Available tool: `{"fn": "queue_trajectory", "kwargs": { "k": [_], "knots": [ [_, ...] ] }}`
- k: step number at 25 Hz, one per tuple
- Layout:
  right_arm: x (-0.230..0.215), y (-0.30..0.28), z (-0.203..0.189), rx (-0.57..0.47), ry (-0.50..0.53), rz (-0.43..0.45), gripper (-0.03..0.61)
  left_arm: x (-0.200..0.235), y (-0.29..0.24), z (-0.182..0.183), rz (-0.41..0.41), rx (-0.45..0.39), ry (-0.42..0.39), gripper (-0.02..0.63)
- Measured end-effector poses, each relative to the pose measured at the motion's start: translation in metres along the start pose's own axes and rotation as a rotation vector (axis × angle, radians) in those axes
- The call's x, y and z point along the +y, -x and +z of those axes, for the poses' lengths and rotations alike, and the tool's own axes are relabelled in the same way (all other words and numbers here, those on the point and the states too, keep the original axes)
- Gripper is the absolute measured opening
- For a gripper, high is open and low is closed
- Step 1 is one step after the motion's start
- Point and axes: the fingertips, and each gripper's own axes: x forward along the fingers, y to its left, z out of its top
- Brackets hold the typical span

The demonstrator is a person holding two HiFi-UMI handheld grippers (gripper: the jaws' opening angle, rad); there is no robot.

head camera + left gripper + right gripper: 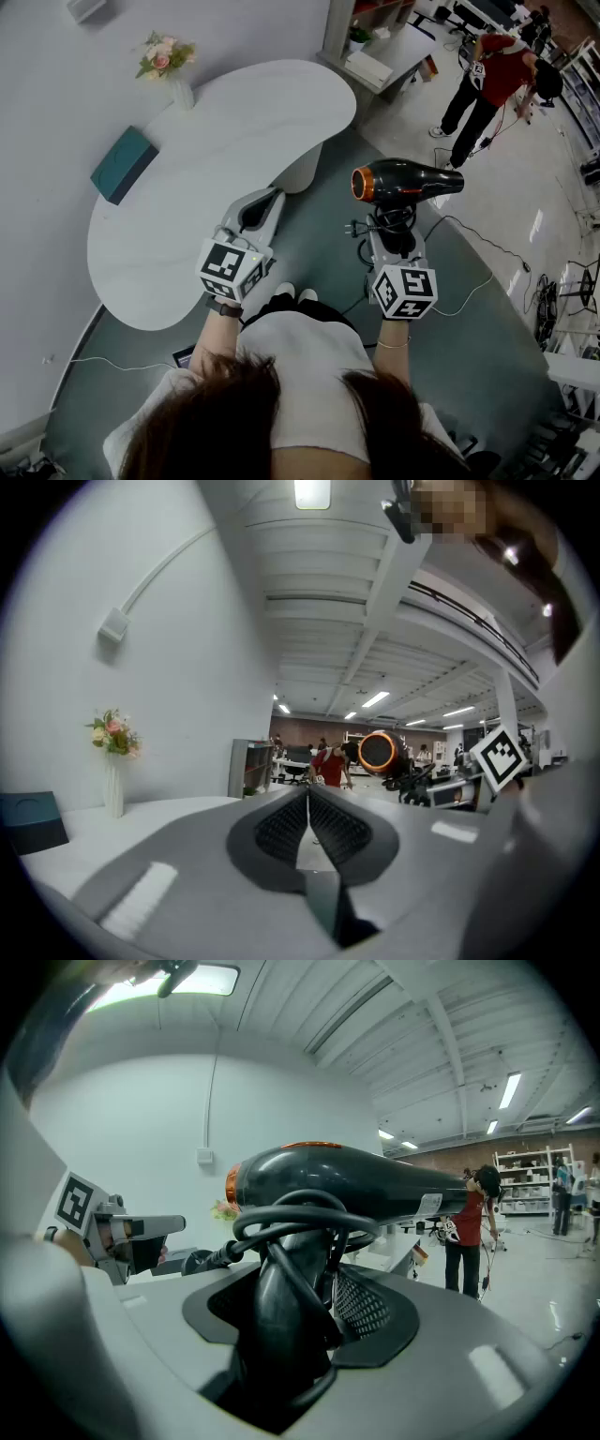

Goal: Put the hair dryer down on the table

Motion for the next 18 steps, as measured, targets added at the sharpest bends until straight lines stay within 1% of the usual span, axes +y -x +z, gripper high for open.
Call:
{"fn": "queue_trajectory", "kwargs": {
  "k": [6, 10, 14, 18],
  "knots": [
    [-0.024, 0.018, 0.001, -0.028, -0.009, -0.017, 0.23, -0.01, -0.003, -0.004, 0.027, 0.0, -0.009, 0.063],
    [-0.033, 0.014, -0.004, -0.014, -0.025, -0.016, 0.23, -0.003, -0.006, -0.007, 0.046, 0.008, -0.014, 0.063],
    [-0.042, -0.005, -0.007, -0.005, -0.035, -0.014, 0.23, 0.016, -0.021, -0.014, 0.064, 0.025, -0.004, 0.063],
    [-0.058, -0.042, -0.003, 0.023, -0.035, -0.027, 0.23, 0.041, -0.054, -0.024, 0.063, 0.04, 0.026, 0.063]
  ]
}}
